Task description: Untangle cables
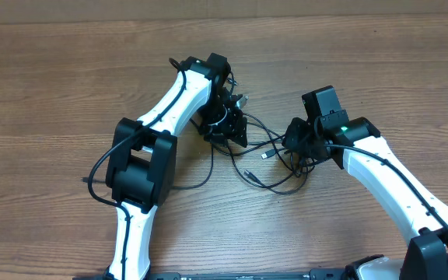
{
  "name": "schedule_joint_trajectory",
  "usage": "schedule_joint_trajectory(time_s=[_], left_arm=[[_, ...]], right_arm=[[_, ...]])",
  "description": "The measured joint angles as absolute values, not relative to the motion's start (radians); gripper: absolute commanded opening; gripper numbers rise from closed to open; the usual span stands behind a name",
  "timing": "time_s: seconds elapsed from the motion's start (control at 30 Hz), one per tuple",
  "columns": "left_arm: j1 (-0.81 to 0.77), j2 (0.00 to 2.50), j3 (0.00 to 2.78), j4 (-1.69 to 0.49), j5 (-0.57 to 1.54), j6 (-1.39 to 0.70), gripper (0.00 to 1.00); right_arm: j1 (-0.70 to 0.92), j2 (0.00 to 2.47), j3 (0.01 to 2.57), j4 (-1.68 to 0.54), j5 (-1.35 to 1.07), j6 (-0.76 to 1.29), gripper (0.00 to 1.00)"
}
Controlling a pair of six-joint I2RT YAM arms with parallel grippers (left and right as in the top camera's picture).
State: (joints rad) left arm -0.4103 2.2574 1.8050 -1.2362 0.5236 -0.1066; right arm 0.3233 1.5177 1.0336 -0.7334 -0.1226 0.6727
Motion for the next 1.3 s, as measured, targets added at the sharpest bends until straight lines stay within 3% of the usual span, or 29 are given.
schedule_joint_trajectory(time_s=[0.13, 0.27, 0.4, 0.57, 0.93, 1.3], left_arm=[[-0.427, 2.257, 1.760, -1.207, 0.468, -0.149, 0.56], [-0.446, 2.246, 1.688, -1.143, 0.387, -0.207, 0.47], [-0.446, 2.207, 1.621, -1.072, 0.332, -0.264, 0.24], [-0.445, 2.186, 1.583, -1.042, 0.268, -0.345, 0.04], [-0.445, 2.183, 1.579, -1.039, 0.249, -0.390, 0.05], [-0.445, 2.182, 1.578, -1.036, 0.246, -0.391, 0.06]], right_arm=[[0.323, 1.518, 1.034, -0.734, -0.123, 0.678, 0.04], [0.323, 1.518, 1.034, -0.734, -0.123, 0.679, 0.04], [0.323, 1.518, 1.034, -0.734, -0.122, 0.680, 0.04], [0.323, 1.518, 1.034, -0.734, -0.123, 0.680, 0.04], [0.324, 1.493, 1.036, -0.778, -0.154, 0.640, 0.04], [0.316, 1.230, 1.134, -0.767, -0.183, 0.606, 0.04]])
